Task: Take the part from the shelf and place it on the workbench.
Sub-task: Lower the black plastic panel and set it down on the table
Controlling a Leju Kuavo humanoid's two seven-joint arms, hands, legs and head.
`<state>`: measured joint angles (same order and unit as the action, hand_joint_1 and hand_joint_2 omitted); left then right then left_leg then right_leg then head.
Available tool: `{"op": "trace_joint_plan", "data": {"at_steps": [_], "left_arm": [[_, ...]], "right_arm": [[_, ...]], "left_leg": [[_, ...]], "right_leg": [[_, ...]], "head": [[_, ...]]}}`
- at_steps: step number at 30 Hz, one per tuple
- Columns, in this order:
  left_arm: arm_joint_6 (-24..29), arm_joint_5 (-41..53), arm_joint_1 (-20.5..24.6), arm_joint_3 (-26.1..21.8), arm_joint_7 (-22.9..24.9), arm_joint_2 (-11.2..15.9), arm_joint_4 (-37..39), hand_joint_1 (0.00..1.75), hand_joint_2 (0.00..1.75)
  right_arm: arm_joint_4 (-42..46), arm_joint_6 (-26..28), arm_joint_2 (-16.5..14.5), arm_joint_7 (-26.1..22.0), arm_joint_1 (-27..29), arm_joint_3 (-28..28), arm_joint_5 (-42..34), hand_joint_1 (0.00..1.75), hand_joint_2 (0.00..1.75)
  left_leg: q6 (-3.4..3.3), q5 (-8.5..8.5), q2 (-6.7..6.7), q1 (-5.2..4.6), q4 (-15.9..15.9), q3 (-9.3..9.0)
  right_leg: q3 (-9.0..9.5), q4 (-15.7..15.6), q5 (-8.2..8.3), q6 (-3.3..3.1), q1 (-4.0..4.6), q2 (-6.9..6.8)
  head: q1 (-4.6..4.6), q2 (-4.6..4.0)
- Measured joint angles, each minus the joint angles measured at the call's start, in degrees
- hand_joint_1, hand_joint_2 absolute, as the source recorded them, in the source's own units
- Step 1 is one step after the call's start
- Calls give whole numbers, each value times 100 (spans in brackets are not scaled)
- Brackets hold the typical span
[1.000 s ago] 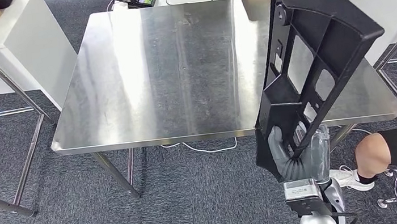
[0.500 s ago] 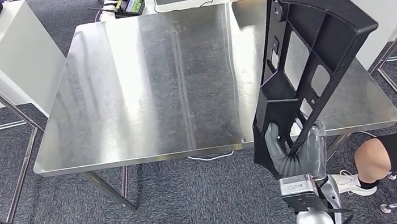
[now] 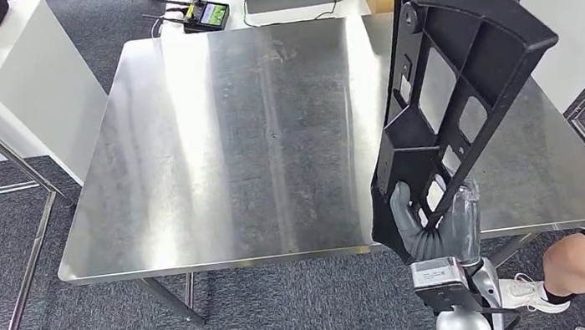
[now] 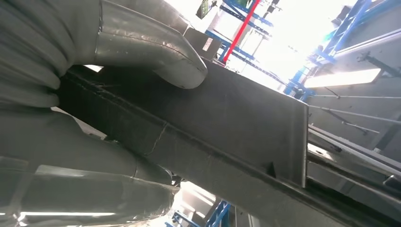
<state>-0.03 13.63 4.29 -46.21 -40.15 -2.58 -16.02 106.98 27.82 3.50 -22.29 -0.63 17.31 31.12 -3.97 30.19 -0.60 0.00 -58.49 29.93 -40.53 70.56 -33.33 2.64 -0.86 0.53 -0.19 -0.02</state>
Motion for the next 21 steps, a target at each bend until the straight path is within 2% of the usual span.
{"op": "trace_joint_plan", "data": {"at_steps": [2,3,4,6,7,8,9,10,12,13,14,15,16,17,19,20,21], "left_arm": [[7,15,0,-1,0,-1,3,0,175],[9,21,4,-1,0,0,5,0,175],[9,25,10,-2,0,1,8,0,175],[9,31,25,-2,1,-1,9,0,175],[9,32,32,-2,1,-4,9,0,175],[7,34,41,-2,1,-10,9,0,175],[5,36,49,-2,1,-15,9,0,175],[3,37,54,-2,0,-18,9,0,175],[2,38,45,-3,0,-20,9,0,175],[3,38,37,-4,0,-20,10,0,175],[3,38,31,-5,0,-19,10,0,175],[3,38,27,-6,0,-17,11,0,175],[3,38,24,-8,0,-15,11,0,175],[3,38,15,-12,0,-13,13,0,175],[8,50,-17,-32,3,-8,23,0,175],[12,63,-32,-44,4,-7,29,0,175],[18,78,-36,-56,5,-5,34,0,175]], "right_arm": [[-13,0,-1,0,8,1,21,175,175],[-19,-2,-5,7,10,5,38,175,175],[-22,-3,-8,15,12,9,55,175,175],[-21,-5,-15,42,10,16,83,175,175],[-16,-4,-21,49,9,16,92,175,175],[-13,-3,-31,54,5,18,100,175,175],[-9,-3,-43,55,3,20,108,175,175],[-6,-2,-54,55,4,23,116,175,175],[-6,-4,-65,62,19,29,134,175,175],[-6,-6,-66,68,31,30,146,175,175],[-6,-10,-69,73,40,30,156,175,175],[-6,-13,-75,76,44,30,166,175,175],[-6,-16,-85,84,46,31,179,175,175],[-6,-14,-97,100,44,31,212,175,175],[-7,40,-130,217,49,27,447,175,175],[-7,94,-152,305,55,18,653,175,175],[-5,165,-175,409,63,3,901,175,175]], "left_leg": [[42,160,-9,-6,-6,-162],[74,236,-10,-13,-6,-220],[108,299,-5,-17,2,-262],[167,350,8,-7,-9,-337],[189,336,15,9,-91,-327],[212,296,20,23,-285,-247],[239,274,23,34,-578,-76],[272,292,26,46,-937,171],[331,527,33,65,-1526,697],[353,664,37,75,-1641,906],[365,723,40,84,-1612,1046],[367,641,43,91,-1442,1113],[360,395,44,95,-1159,1118],[339,30,44,91,-833,1101],[261,-457,32,60,-439,1041],[217,-547,22,36,-391,1020],[176,-522,13,17,-401,991]], "right_leg": [[76,-648,527,90,-13,-35],[143,-887,740,79,0,-53],[189,-1020,885,31,21,-63],[288,-1070,877,-141,44,-43],[343,-1096,860,-194,32,-28],[417,-1124,819,-244,13,-19],[504,-1146,777,-287,1,-12],[584,-1163,723,-324,-3,-11],[731,-1173,597,-359,-3,-2],[816,-1173,524,-358,-4,8],[914,-1174,449,-353,-4,18],[1023,-1175,368,-344,-5,26],[1127,-1178,286,-330,-5,30],[1218,-1178,207,-310,0,34],[1330,-1173,67,-238,27,64],[1356,-1179,13,-193,40,80],[1374,-1200,-27,-148,48,92]], "head": [[8,0],[11,0],[8,0],[16,0],[18,0],[25,0],[24,0],[24,0],[21,0],[21,0],[22,0],[21,0],[22,0],[21,0],[12,0],[7,0],[2,0]]}}
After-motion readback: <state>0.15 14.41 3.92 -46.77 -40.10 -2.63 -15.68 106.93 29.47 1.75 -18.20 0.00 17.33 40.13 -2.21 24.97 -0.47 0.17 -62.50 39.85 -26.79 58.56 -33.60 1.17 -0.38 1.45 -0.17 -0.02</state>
